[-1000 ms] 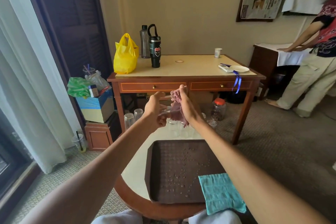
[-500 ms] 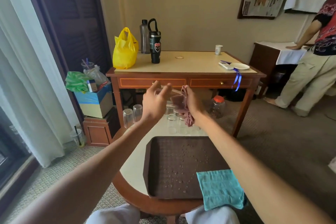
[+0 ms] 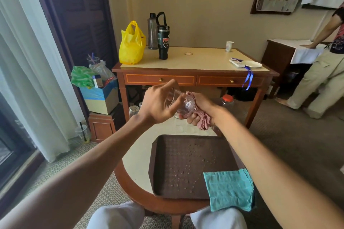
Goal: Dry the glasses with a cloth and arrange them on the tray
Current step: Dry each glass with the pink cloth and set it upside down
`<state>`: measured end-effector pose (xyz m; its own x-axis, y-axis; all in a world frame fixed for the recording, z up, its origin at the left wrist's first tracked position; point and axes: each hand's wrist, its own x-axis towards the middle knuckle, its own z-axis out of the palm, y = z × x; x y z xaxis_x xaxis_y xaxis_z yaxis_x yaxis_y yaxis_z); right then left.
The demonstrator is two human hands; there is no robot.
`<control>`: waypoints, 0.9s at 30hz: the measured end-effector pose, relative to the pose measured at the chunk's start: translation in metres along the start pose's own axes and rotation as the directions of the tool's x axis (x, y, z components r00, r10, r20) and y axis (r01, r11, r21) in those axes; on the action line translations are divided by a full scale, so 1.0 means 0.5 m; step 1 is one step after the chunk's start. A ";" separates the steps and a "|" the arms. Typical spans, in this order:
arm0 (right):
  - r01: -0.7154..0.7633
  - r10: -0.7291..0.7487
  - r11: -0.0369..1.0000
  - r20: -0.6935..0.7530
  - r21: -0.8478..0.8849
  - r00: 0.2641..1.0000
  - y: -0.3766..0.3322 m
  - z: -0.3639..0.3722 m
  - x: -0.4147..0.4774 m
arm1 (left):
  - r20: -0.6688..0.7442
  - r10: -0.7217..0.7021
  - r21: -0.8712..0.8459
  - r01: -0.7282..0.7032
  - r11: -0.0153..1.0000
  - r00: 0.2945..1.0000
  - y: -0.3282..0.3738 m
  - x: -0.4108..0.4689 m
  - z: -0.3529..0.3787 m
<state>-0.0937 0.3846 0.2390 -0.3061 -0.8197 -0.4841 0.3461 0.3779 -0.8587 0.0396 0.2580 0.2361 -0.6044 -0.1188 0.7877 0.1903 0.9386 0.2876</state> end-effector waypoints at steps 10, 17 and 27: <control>0.582 -0.641 0.747 -0.583 -0.322 0.499 0.039 0.088 0.040 | -0.047 -0.750 -0.409 0.673 0.617 0.660 -0.016 0.020 0.051; 0.597 -0.707 0.702 -0.483 -0.390 0.516 0.070 0.088 0.057 | -0.242 -0.596 -0.132 0.583 0.802 0.766 -0.030 0.007 0.040; 0.533 -0.616 0.786 -0.463 -0.313 0.637 0.103 0.041 0.079 | -0.192 -0.522 0.127 0.548 0.827 0.831 -0.069 -0.002 0.000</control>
<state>-0.0698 0.3629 0.1790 -0.8189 -0.5558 0.1433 -0.1691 -0.0050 -0.9856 0.0334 0.2259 0.2255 -0.4535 -0.6506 0.6091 -0.2722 0.7519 0.6005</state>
